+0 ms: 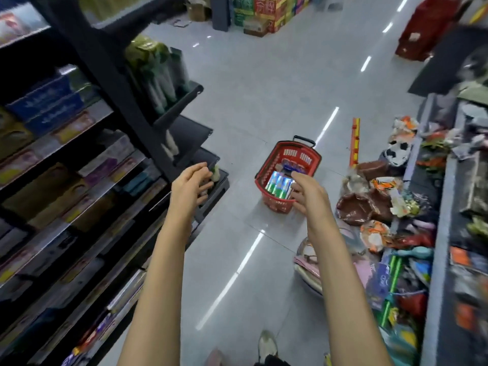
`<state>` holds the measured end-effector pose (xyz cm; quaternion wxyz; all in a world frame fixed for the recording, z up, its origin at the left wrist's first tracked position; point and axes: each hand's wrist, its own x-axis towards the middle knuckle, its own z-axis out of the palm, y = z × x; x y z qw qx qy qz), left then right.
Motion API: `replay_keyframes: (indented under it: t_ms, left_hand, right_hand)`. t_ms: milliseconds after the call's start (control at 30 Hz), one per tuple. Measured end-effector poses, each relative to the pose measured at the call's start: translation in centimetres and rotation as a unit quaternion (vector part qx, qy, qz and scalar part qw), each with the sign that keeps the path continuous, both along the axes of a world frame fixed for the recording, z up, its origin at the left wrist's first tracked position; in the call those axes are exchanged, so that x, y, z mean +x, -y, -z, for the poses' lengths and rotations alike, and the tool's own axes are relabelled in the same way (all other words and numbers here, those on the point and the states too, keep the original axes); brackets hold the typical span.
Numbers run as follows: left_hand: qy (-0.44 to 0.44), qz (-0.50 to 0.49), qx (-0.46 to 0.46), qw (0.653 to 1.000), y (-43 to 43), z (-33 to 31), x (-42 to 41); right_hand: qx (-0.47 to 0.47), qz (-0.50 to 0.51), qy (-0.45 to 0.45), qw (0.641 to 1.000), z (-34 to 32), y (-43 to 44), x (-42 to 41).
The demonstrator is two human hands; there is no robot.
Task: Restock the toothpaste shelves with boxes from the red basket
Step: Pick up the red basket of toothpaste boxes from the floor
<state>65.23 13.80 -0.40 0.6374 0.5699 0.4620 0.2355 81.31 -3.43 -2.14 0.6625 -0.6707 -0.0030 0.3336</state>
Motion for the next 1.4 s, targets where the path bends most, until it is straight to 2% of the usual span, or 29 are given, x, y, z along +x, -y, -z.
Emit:
replay_keyframes:
  t_ms: [200,433,733,867,1067,1233,1400]
  left_hand:
    - [0.011,0.075,-0.019,0.997,-6.2,3.2,8.6]
    - [-0.005,0.201,-0.037,0.979,-16.8,7.7,19.6]
    - [-0.03,0.309,-0.042,0.95,-23.3,12.7,31.9]
    - [-0.059,0.311,-0.056,0.947,-25.0,19.2,36.2]
    - [-0.138,0.292,-0.046,0.945,-27.7,32.3,41.0]
    - [-0.197,0.314,-0.036,0.928,-28.4,42.7,44.3]
    - [-0.245,0.324,0.0,0.914,-28.8,52.5,47.7]
  right_hand:
    - [-0.025,0.063,-0.003,0.998,3.1,-3.8,5.3]
    - [-0.046,0.148,-0.011,0.988,5.8,-12.5,10.4]
    - [-0.147,0.162,0.051,0.975,12.3,-18.6,18.6]
    - [-0.188,0.16,0.038,0.968,19.0,-19.5,23.3]
    - [-0.237,0.149,-0.005,0.96,31.4,-20.1,30.1]
    - [-0.283,0.126,-0.049,0.949,42.2,-20.3,34.4]
    - [-0.327,0.104,-0.049,0.938,51.8,-20.0,38.5]
